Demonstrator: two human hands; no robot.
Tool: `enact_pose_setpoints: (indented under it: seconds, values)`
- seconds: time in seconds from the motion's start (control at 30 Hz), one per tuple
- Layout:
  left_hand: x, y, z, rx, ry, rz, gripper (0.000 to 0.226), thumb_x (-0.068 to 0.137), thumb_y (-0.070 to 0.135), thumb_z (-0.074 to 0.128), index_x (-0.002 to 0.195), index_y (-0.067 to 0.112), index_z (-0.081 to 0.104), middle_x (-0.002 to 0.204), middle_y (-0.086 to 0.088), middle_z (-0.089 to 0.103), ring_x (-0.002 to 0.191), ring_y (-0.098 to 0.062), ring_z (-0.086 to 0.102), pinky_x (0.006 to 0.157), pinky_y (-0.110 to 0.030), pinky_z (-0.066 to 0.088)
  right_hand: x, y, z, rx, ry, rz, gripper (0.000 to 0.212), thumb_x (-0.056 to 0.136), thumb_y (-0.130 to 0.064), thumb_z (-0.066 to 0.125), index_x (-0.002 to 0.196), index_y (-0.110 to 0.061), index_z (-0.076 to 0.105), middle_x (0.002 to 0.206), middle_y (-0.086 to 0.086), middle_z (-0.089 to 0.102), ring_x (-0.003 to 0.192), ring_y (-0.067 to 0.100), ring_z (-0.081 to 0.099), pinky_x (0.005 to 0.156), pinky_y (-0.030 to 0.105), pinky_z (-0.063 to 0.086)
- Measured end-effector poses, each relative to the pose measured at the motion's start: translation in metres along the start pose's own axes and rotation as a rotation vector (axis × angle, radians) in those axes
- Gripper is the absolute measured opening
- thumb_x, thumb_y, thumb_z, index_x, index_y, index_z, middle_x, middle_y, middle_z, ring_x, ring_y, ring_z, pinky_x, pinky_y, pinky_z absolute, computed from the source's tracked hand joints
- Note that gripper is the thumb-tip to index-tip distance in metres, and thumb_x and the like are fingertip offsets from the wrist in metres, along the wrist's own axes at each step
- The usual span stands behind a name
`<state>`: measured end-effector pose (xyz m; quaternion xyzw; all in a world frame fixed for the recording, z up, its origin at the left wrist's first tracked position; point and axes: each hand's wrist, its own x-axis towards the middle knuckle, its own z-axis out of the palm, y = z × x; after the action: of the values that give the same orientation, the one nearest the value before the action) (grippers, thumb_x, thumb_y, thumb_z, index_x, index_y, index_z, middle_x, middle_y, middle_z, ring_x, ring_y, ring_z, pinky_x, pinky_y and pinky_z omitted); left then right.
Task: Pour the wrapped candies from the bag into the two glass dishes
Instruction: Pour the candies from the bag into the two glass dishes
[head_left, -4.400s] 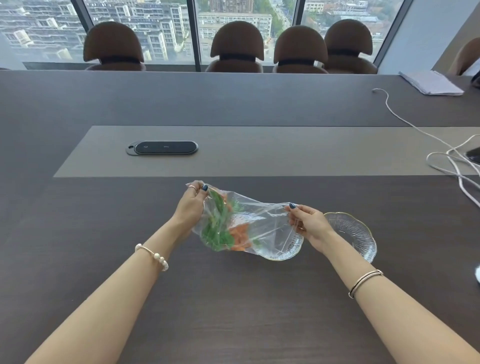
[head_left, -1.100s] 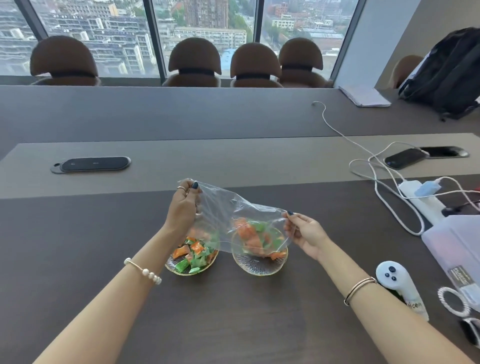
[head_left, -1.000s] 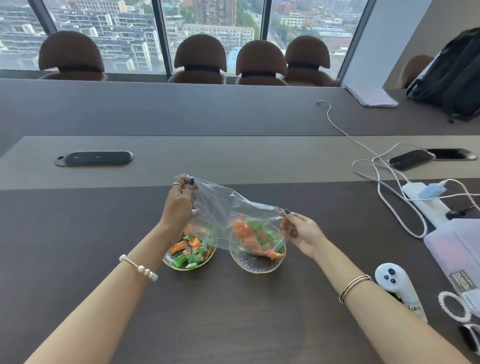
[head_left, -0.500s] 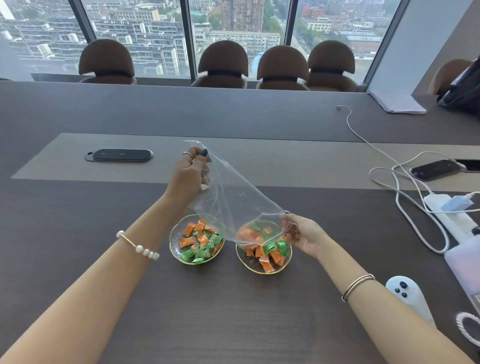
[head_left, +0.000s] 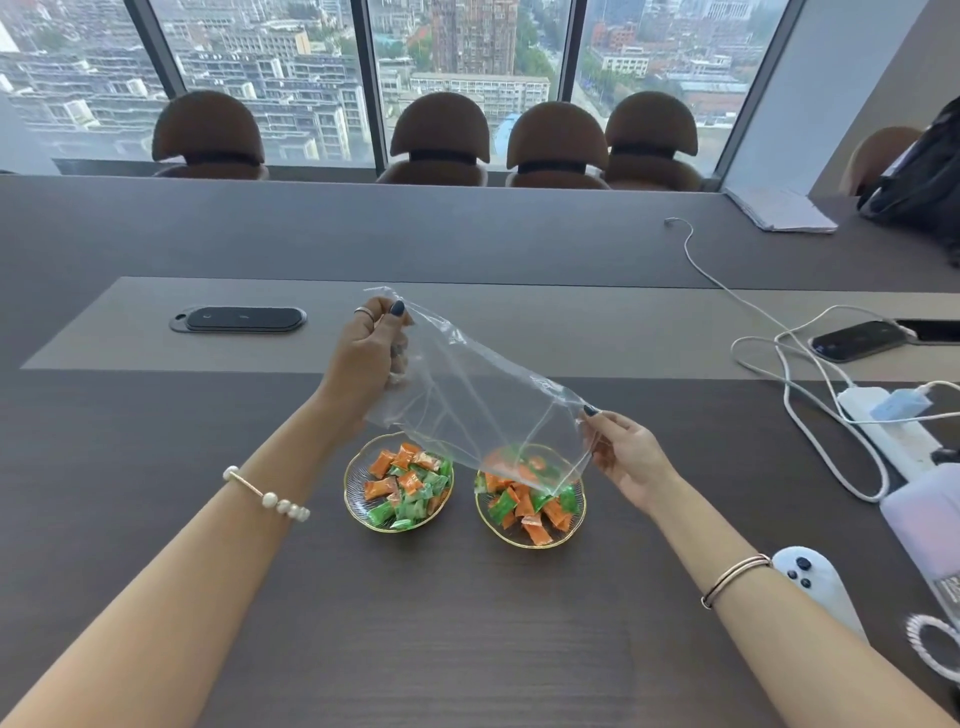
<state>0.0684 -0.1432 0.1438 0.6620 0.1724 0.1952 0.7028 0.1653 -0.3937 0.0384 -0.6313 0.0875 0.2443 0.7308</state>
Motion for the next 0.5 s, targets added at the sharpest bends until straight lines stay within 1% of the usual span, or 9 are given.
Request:
enact_pose_setpoints:
  seconds: [0.07,0.13,0.2,0.27,0.33,0.4,0.5]
  values:
    - [0.001,-0.003,-0.018,0.026,0.003,0.011,0.023,0.097,0.019,0.037,0.077,0.019,0.047,0.049,0.007,0.036,0.034,-0.003,0.025,0.033,-0.015,0.022,-0.002,-0.004,0.011,-0.008,-0.001,-0.064,0.006,0.082,-0.015,0.065,0.077,-0.019,0.064,0.056,-0.010,0.066,0.054,0.004,0.051,0.047,0.015,0.037]
    - [0.002,-0.008,-0.041,0.064,0.029,0.022,0.022,0.096,0.015,0.035,0.080,0.021,0.049,0.043,0.013,0.035,0.034,-0.003,0.025,0.034,-0.015,0.022,-0.004,-0.007,0.028,-0.014,-0.012,-0.136,0.005,0.081,-0.014,0.066,0.080,-0.019,0.064,0.055,-0.010,0.065,0.052,0.004,0.051,0.044,0.014,0.038]
    - [0.005,-0.015,-0.068,0.091,0.070,0.029,0.024,0.095,0.012,0.034,0.084,0.023,0.052,0.042,0.013,0.035,0.036,-0.003,0.026,0.037,-0.015,0.024,-0.006,-0.006,0.052,-0.038,-0.027,-0.198,0.006,0.081,-0.013,0.065,0.086,-0.016,0.063,0.056,-0.009,0.065,0.048,0.001,0.053,0.043,0.013,0.040]
    - [0.008,-0.021,-0.099,0.107,0.095,0.034,0.023,0.095,0.010,0.033,0.091,0.021,0.054,0.042,0.014,0.034,0.037,-0.003,0.026,0.038,-0.016,0.025,-0.009,-0.003,0.081,-0.098,-0.040,-0.251,0.013,0.082,-0.015,0.065,0.094,-0.012,0.062,0.063,-0.005,0.064,0.045,-0.002,0.053,0.044,0.013,0.042]
    - [0.010,-0.027,-0.131,0.118,0.122,0.027,0.023,0.095,0.009,0.032,0.095,0.020,0.053,0.049,0.008,0.036,0.036,-0.003,0.026,0.037,-0.016,0.025,-0.011,0.001,0.114,-0.143,-0.053,-0.292,0.017,0.081,-0.015,0.066,0.097,-0.011,0.061,0.069,0.000,0.061,0.044,-0.003,0.054,0.046,0.012,0.043]
    - [0.011,-0.033,-0.163,0.128,0.163,-0.001,0.027,0.095,0.008,0.032,0.091,0.024,0.054,0.059,0.000,0.036,0.036,-0.002,0.030,0.037,-0.014,0.029,-0.012,0.007,0.148,-0.167,-0.064,-0.313,0.021,0.081,-0.014,0.066,0.101,-0.009,0.060,0.071,0.002,0.059,0.044,-0.003,0.054,0.047,0.011,0.043]
    - [0.012,-0.045,-0.214,0.164,0.235,-0.047,0.032,0.093,0.005,0.033,0.088,0.026,0.056,0.068,-0.003,0.045,0.037,-0.002,0.040,0.038,-0.013,0.036,-0.012,0.022,0.197,-0.231,-0.081,-0.317,0.028,0.082,-0.017,0.065,0.107,-0.007,0.060,0.072,0.002,0.059,0.044,-0.004,0.054,0.048,0.010,0.044]
